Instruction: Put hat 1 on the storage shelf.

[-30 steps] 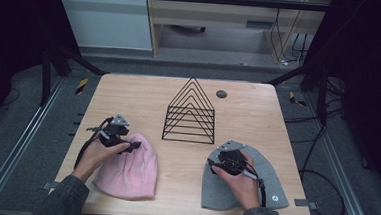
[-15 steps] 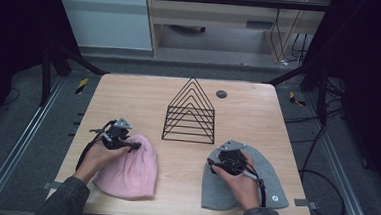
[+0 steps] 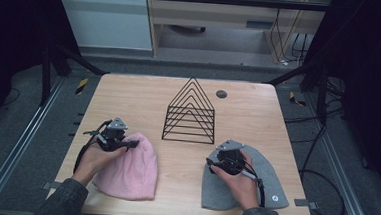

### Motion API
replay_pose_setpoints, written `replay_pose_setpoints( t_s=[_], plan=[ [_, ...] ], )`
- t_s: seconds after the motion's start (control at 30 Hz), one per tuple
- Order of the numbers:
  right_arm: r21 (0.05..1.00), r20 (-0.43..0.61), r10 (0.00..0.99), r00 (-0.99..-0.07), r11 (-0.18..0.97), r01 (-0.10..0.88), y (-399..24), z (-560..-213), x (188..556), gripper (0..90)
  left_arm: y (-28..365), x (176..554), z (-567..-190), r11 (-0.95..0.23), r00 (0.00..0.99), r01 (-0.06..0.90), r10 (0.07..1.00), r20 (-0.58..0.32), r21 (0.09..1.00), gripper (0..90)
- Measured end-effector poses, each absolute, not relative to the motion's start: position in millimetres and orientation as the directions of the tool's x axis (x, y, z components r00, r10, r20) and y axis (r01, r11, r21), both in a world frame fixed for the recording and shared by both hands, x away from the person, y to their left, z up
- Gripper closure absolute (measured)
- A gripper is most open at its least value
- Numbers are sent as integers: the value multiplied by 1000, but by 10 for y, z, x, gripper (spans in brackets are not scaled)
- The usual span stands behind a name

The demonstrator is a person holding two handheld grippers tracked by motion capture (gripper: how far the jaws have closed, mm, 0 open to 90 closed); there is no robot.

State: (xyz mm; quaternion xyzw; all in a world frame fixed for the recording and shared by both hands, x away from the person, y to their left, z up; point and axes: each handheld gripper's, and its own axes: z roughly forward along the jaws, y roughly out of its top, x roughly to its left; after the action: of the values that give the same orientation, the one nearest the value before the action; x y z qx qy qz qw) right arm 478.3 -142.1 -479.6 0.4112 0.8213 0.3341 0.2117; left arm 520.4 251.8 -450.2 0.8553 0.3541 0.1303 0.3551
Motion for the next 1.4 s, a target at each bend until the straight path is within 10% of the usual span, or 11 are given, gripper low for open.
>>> replay_pose_setpoints(
  t_s=[1.4],
  plan=[
    [772, -134, 709, -692, 513, 376, -853, -4268, 4668, 355, 2471, 4881, -3377, -426, 661, 219, 726, 188, 878, 754]
  ],
)
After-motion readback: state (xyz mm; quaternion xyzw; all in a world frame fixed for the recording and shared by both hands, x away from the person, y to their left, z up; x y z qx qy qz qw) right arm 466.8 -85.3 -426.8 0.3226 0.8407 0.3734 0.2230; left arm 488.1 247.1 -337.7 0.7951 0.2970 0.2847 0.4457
